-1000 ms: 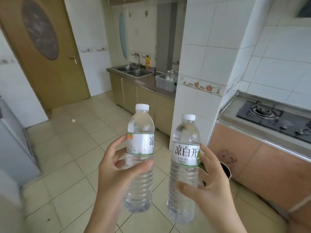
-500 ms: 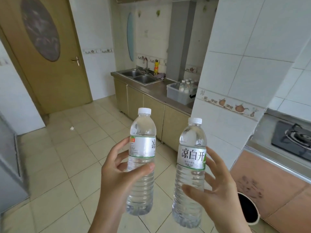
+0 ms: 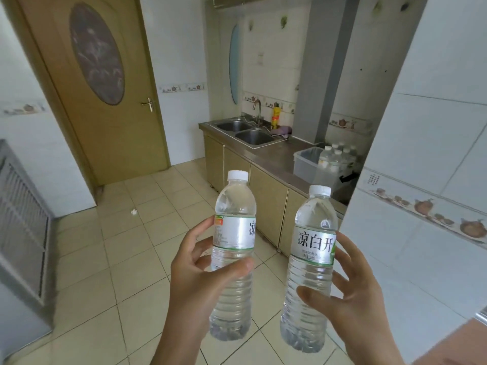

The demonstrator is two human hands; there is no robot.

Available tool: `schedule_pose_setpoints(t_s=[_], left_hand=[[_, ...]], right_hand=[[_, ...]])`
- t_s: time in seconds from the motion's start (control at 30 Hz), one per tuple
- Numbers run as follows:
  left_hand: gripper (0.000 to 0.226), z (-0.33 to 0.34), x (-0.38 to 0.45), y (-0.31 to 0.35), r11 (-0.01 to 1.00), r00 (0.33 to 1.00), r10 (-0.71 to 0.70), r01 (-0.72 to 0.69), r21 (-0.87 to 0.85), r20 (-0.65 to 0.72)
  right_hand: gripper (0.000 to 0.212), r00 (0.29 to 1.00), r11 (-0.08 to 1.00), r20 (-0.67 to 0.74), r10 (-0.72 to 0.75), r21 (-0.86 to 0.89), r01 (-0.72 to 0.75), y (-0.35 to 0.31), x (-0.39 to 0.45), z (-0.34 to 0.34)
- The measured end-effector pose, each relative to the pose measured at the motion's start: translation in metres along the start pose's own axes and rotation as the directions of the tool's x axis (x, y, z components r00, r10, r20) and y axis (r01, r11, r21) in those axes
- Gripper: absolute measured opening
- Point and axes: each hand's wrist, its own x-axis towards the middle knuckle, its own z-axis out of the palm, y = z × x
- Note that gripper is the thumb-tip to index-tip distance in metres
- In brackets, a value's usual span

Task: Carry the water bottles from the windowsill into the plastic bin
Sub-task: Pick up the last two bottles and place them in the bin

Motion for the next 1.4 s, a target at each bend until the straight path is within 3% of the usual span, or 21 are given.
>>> schedule_pose_setpoints(t_s=[0.27, 0.57, 1.0, 1.4], left_hand=[[0.084, 0.065, 0.116, -0.005, 1.0, 0.997, 0.012, -0.012, 0.0, -0.07], [0.083, 0.128, 0.24, -0.028, 1.0, 0.999, -0.019, 0.019, 0.006, -0.03], [0.078, 0.244, 0.48, -0.076, 0.996, 0.981, -0.086, 0.09, -0.016, 0.174], [0.077, 0.384, 0.614, -0.121, 0.988, 0.921, -0.116, 0.145, -0.051, 0.372]], right_hand=[[0.093, 0.998, 0.999, 0.063, -0.029, 0.046, 0.026, 0.025, 0.152, -0.003], [0.099, 0.999, 1.0, 0.038, 0.011, 0.012, -0.012, 0.061, 0.279, -0.013], [0.098, 0.982, 0.999, -0.188, 0.029, -0.029, -0.036, 0.115, 0.497, -0.019], [0.099, 0.923, 0.997, -0.379, 0.071, 0.021, -0.068, 0.154, 0.654, -0.081]])
